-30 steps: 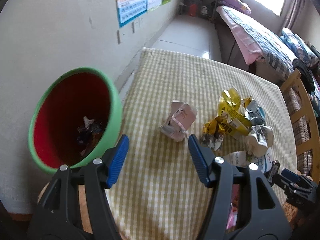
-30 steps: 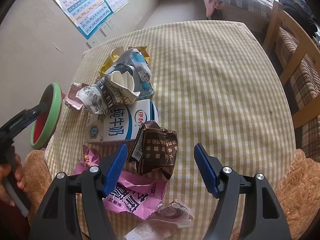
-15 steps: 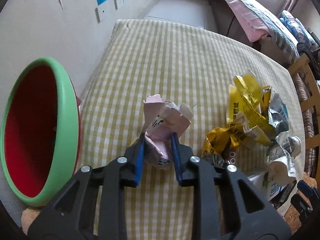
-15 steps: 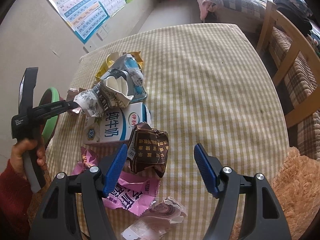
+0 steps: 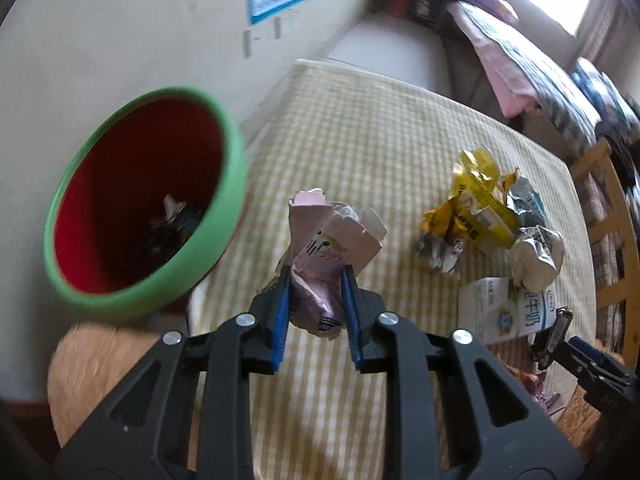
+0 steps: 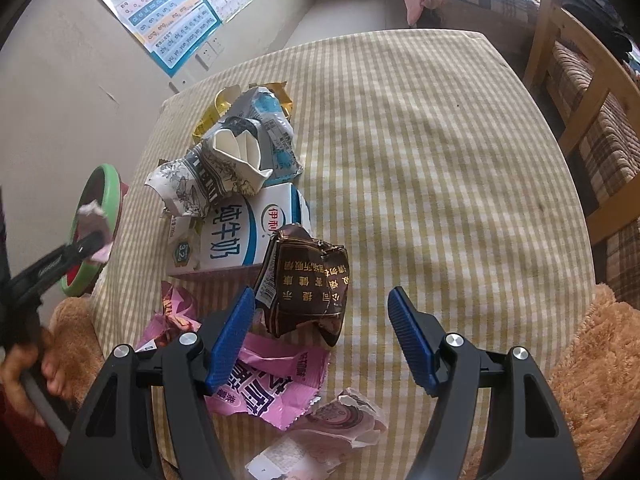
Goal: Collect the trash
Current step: 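Grasp the white-pink paper with the left tool while the right tool grasps the brown packet, then carry both items over the red bin and open both tools to drop them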
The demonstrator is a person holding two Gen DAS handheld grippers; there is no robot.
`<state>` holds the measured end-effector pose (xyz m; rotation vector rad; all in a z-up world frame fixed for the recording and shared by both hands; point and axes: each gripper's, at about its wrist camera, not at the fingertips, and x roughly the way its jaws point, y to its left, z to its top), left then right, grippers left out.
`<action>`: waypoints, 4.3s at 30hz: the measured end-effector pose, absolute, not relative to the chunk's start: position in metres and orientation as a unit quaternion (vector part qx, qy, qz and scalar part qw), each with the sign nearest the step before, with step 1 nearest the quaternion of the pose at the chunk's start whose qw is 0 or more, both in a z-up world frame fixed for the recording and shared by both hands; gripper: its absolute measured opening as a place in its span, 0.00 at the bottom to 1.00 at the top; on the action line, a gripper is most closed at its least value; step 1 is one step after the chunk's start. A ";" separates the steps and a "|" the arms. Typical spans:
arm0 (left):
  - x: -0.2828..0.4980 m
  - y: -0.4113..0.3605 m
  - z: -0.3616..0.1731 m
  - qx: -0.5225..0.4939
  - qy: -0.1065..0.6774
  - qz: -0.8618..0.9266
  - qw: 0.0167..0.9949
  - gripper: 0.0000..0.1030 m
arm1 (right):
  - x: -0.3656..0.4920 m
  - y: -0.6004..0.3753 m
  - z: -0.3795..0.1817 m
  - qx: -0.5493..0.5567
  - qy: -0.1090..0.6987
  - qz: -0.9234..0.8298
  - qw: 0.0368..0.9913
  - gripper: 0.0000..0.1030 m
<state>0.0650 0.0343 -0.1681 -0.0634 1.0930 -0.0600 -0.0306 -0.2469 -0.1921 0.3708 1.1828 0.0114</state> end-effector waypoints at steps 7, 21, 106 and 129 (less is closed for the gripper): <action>0.050 0.034 -0.154 -0.020 0.500 -0.013 0.866 0.23 | -0.030 -0.247 -0.193 0.174 0.555 0.005 0.813 0.65; 0.050 0.028 -0.145 -0.022 0.490 -0.035 0.871 0.23 | -0.024 -0.242 -0.195 0.172 0.549 0.007 0.818 0.42; 0.043 0.082 -0.120 -0.040 0.459 0.009 0.887 0.23 | 0.006 -0.145 -0.090 0.088 0.441 0.131 0.884 0.43; 0.041 0.115 -0.107 -0.031 0.435 0.044 0.899 0.23 | 0.026 -0.115 -0.059 0.066 0.410 0.167 0.894 0.43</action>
